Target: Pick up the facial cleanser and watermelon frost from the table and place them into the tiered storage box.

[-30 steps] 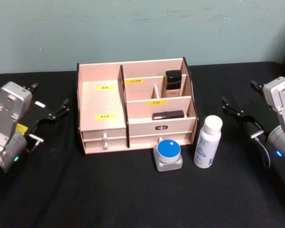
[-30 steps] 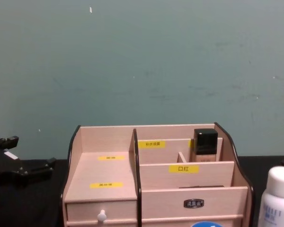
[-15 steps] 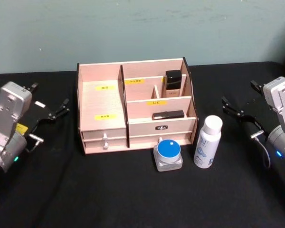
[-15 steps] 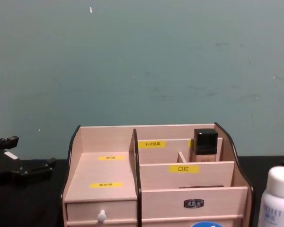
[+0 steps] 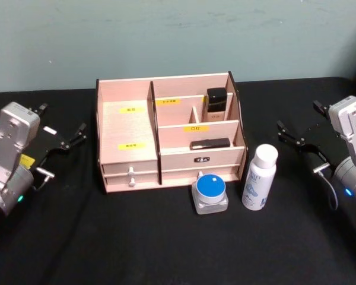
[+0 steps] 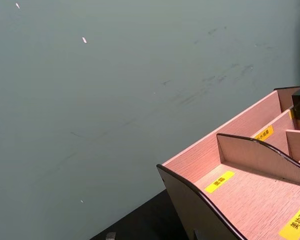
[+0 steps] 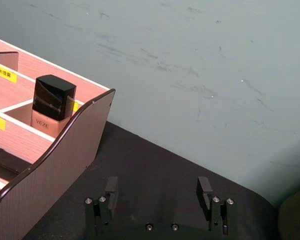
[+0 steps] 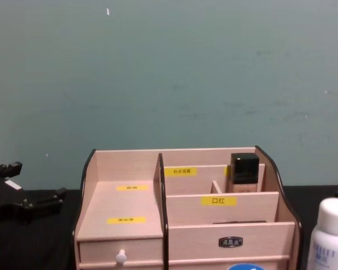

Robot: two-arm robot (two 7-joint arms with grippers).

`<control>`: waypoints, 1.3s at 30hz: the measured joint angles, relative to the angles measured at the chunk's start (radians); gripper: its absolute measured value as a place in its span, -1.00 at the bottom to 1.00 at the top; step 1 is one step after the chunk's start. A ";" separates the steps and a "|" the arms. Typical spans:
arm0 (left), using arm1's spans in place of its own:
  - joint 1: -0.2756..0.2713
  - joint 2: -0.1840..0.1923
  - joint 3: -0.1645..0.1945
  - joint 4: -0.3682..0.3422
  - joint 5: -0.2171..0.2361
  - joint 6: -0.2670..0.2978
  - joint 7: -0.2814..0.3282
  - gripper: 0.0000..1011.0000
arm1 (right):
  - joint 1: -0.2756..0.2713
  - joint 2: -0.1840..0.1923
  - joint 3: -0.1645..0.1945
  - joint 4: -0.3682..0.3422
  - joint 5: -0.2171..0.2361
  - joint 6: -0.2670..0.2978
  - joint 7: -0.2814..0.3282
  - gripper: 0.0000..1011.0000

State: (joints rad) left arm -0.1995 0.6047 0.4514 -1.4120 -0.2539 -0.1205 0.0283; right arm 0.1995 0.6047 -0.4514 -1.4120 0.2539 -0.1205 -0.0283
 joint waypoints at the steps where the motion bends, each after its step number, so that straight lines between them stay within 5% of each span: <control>1: 0.000 0.000 0.000 0.000 0.000 0.000 0.000 1.00 | 0.000 0.000 0.000 0.000 0.000 0.000 0.000 0.98; 9: 0.000 0.000 0.000 0.000 0.000 0.000 0.000 1.00 | -0.001 -0.001 0.003 0.000 0.001 0.000 0.002 0.98; 16: 0.000 0.000 0.000 0.000 0.000 0.000 0.000 1.00 | -0.030 0.012 0.046 -0.045 0.044 0.005 0.049 0.98; 29: 0.000 0.000 0.000 0.000 0.000 0.000 0.000 1.00 | -0.196 0.112 0.171 -0.254 0.125 -0.019 0.111 0.98; 39: 0.000 0.000 0.000 0.000 0.000 0.000 0.000 1.00 | -0.366 0.169 0.276 -0.419 0.252 -0.058 0.197 0.98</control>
State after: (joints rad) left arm -0.1995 0.6047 0.4514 -1.4120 -0.2539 -0.1205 0.0283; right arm -0.1662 0.7739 -0.1752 -1.8313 0.5060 -0.1782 0.1691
